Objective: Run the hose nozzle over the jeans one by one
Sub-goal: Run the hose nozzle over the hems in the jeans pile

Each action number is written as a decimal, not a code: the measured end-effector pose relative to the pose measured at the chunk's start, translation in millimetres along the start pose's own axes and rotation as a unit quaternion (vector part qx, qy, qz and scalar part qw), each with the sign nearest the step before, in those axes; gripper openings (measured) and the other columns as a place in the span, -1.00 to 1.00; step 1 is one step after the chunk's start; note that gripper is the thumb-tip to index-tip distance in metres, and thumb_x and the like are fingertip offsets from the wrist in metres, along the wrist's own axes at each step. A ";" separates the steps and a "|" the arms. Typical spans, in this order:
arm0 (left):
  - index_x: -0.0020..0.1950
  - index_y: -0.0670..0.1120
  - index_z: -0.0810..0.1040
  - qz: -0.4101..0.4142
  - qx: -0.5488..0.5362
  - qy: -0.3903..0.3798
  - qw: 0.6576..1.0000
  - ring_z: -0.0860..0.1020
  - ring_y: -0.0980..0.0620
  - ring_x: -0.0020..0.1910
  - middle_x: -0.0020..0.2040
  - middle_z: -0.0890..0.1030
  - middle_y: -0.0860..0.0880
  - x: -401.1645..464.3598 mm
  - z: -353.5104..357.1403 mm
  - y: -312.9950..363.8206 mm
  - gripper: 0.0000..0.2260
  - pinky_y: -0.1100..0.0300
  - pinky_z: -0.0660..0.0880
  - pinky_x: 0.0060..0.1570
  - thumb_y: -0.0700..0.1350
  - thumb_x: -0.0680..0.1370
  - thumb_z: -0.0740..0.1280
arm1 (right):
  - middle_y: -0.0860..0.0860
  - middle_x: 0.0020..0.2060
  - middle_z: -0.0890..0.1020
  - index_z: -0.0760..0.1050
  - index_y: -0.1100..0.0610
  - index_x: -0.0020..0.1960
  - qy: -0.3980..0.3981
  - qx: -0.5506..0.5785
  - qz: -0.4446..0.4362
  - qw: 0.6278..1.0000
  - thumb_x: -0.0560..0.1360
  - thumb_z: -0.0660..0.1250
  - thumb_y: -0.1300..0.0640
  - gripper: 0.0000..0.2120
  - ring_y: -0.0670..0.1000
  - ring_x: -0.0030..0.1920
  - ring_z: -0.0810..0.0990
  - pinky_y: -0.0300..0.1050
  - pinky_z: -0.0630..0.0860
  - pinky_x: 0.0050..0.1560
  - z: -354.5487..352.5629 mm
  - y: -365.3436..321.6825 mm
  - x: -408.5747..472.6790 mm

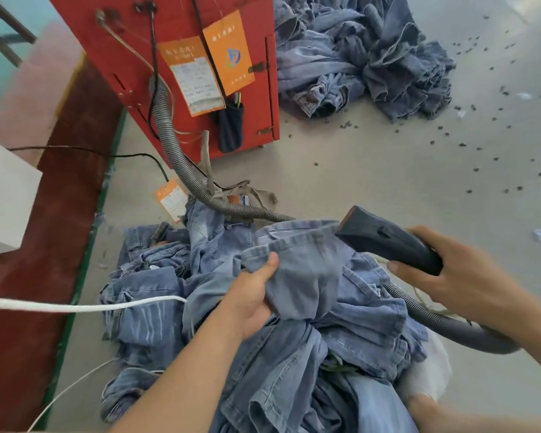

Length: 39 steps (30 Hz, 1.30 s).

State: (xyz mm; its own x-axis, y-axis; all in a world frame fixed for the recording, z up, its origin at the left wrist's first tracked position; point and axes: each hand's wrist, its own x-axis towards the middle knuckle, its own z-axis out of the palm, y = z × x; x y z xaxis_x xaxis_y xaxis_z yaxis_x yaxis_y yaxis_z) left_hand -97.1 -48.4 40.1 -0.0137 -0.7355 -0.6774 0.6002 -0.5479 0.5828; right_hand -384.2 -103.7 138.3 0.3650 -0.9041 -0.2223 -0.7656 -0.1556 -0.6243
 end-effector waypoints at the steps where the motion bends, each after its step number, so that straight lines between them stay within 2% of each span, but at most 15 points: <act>1: 0.36 -0.25 0.57 0.010 -0.036 -0.012 0.999 0.62 -0.20 0.29 0.29 0.64 -0.23 -2.3 -4.6 -0.3 -0.59 -0.15 0.51 0.31 -0.01 0.63 0.31 | -0.32 -0.33 0.61 0.42 -0.45 0.05 0.007 0.004 -0.005 1.000 0.49 0.44 -0.16 -0.73 -0.21 -0.36 0.59 -0.25 0.38 -0.36 -0.8 -0.9 -1.6; 5: 0.43 -0.28 0.52 0.011 -0.121 -0.060 0.991 0.55 -0.25 0.37 0.38 0.56 -0.28 -12.5 -24.0 -5.8 -0.52 -0.17 0.53 0.29 0.05 0.70 0.18 | -0.19 -0.45 0.59 0.48 -0.34 0.07 0.010 0.042 -0.019 0.999 0.48 0.44 -0.14 -0.78 -0.14 -0.51 0.53 -0.34 0.41 -0.50 -5.1 0.4 -2.8; 7: 0.41 -0.27 0.55 0.001 -0.140 -0.089 0.986 0.53 -0.27 0.39 0.41 0.54 -0.29 -17.7 -27.3 -12.2 -0.56 -0.15 0.57 0.24 0.01 0.71 0.16 | -0.18 -0.44 0.60 0.48 -0.32 0.09 -0.036 0.046 -0.026 0.998 0.50 0.45 -0.14 -0.77 -0.14 -0.50 0.53 -0.36 0.40 -0.48 -2.2 0.6 -0.8; 10: 0.45 -0.31 0.48 -0.027 -0.173 -0.117 0.978 0.46 -0.31 0.44 0.46 0.47 -0.32 -21.9 -31.3 -21.1 -0.57 -0.23 0.47 0.37 -0.05 0.70 0.19 | -0.12 -0.44 0.59 0.50 -0.25 0.09 -0.123 0.061 -0.015 0.990 0.54 0.46 -0.12 -0.82 -0.15 -0.52 0.50 -0.34 0.39 -0.48 12.1 0.4 9.5; 15: 0.40 -0.34 0.52 -0.074 -0.238 -0.158 0.955 0.39 -0.35 0.49 0.48 0.43 -0.34 -25.7 -35.8 -32.9 -0.58 -0.30 0.12 0.57 -0.11 0.63 0.27 | 0.11 -0.40 0.60 0.52 -0.16 0.01 -0.228 0.108 -0.005 0.968 0.53 0.42 -0.22 -0.82 0.06 -0.46 0.53 0.01 0.55 -0.37 27.4 -12.9 37.7; 17: 0.42 -0.34 0.50 -0.079 -0.254 -0.163 0.950 0.38 -0.36 0.50 0.50 0.40 -0.34 -23.4 -42.4 -35.4 -0.52 -0.31 0.07 0.57 -0.06 0.59 0.28 | 0.16 -0.40 0.58 0.55 -0.17 0.01 -0.202 0.135 -0.004 0.970 0.56 0.43 -0.16 -0.88 0.09 -0.46 0.51 0.04 0.55 -0.38 29.1 -17.6 41.0; 19: 0.47 -0.34 0.44 -0.084 -0.253 -0.177 0.947 0.35 -0.38 0.50 0.52 0.37 -0.35 -23.6 -42.4 -32.9 -0.46 -0.32 0.06 0.57 -0.09 0.56 0.36 | 0.03 -0.44 0.56 0.55 -0.20 0.00 -0.149 0.144 -0.005 0.978 0.59 0.43 -0.10 -0.94 0.03 -0.48 0.51 -0.05 0.53 -0.44 28.7 -18.0 38.1; 23: 0.56 -0.32 0.30 -0.082 -0.276 -0.177 0.941 0.29 -0.43 0.53 0.54 0.31 -0.38 -27.0 -36.2 -24.8 -0.29 -0.35 0.03 0.56 -0.18 0.48 0.48 | 0.01 -0.48 0.56 0.54 -0.23 0.02 -0.086 0.154 -0.004 0.984 0.60 0.43 -0.06 -0.91 -0.02 -0.53 0.49 -0.19 0.45 -0.50 17.0 -13.7 23.4; 26: 0.61 -0.28 0.22 -0.074 -0.285 -0.156 0.943 0.26 -0.40 0.55 0.56 0.30 -0.35 -24.5 -32.0 -22.2 -0.30 -0.33 0.00 0.57 -0.12 0.52 0.36 | -0.03 -0.50 0.54 0.52 -0.22 0.02 -0.136 0.125 -0.013 0.983 0.59 0.44 -0.05 -0.89 -0.08 -0.55 0.47 -0.26 0.41 -0.52 8.9 -16.2 12.2; 28: 0.63 -0.25 0.17 -0.077 -0.281 -0.155 0.944 0.29 -0.37 0.55 0.58 0.29 -0.32 -22.6 -29.4 -24.1 -0.32 -0.33 0.06 0.57 -0.10 0.56 0.30 | -0.06 -0.45 0.55 0.53 -0.23 0.03 -0.176 0.105 -0.023 0.978 0.58 0.44 -0.04 -0.88 -0.06 -0.51 0.49 -0.21 0.45 -0.47 16.5 -26.6 10.1; 30: 0.61 -0.27 0.23 -0.085 -0.261 -0.157 0.949 0.34 -0.35 0.52 0.57 0.32 -0.31 -24.6 -26.4 -27.5 -0.38 -0.31 0.14 0.55 -0.10 0.58 0.27 | -0.07 -0.41 0.57 0.52 -0.21 0.02 -0.142 0.084 -0.036 0.986 0.58 0.44 -0.03 -0.88 -0.06 -0.48 0.52 -0.19 0.49 -0.45 30.6 -36.1 17.9; 33: 0.52 -0.32 0.39 -0.092 -0.214 -0.174 0.957 0.41 -0.36 0.47 0.50 0.41 -0.34 -30.9 -23.8 -31.8 -0.48 -0.30 0.31 0.47 -0.10 0.61 0.23 | -0.10 -0.47 0.60 0.50 -0.13 0.03 -0.017 0.106 -0.007 0.994 0.59 0.43 0.00 -0.90 -0.13 -0.54 0.52 -0.25 0.46 -0.51 30.9 -37.6 36.7; 35: 0.46 -0.36 0.43 -0.071 -0.190 -0.167 0.965 0.46 -0.34 0.43 0.46 0.46 -0.35 -33.2 -21.1 -28.2 -0.54 -0.26 0.41 0.42 -0.13 0.62 0.19 | -0.06 -0.48 0.59 0.51 -0.13 0.02 0.016 0.144 0.011 0.989 0.60 0.42 -0.01 -0.91 -0.04 -0.54 0.52 -0.14 0.50 -0.50 10.0 -29.0 39.3; 37: 0.46 -0.38 0.43 -0.041 -0.180 -0.146 0.972 0.48 -0.32 0.42 0.43 0.49 -0.35 -31.8 -17.9 -21.5 -0.55 -0.21 0.39 0.44 -0.19 0.61 0.21 | 0.02 -0.47 0.60 0.51 -0.21 -0.02 -0.023 0.127 -0.010 0.992 0.58 0.43 -0.06 -0.90 0.05 -0.53 0.52 -0.07 0.53 -0.47 -10.2 -16.3 29.8; 39: 0.45 -0.37 0.46 -0.020 -0.172 -0.135 0.976 0.51 -0.29 0.40 0.41 0.52 -0.33 -30.1 -13.3 -14.8 -0.55 -0.18 0.38 0.45 -0.24 0.58 0.24 | 0.02 -0.48 0.59 0.51 -0.27 0.01 -0.096 0.068 -0.032 0.993 0.55 0.44 -0.11 -0.89 -0.01 -0.54 0.52 -0.18 0.48 -0.50 -15.0 -10.3 16.4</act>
State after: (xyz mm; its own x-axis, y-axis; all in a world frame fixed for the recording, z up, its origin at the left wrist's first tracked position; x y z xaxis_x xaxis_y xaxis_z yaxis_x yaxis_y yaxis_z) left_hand -94.9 -12.9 45.9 -0.2245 -0.8203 -0.5260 0.8276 -0.4454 0.3415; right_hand -378.3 -122.9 152.3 0.5146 -0.7998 -0.3090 -0.6634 -0.1430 -0.7345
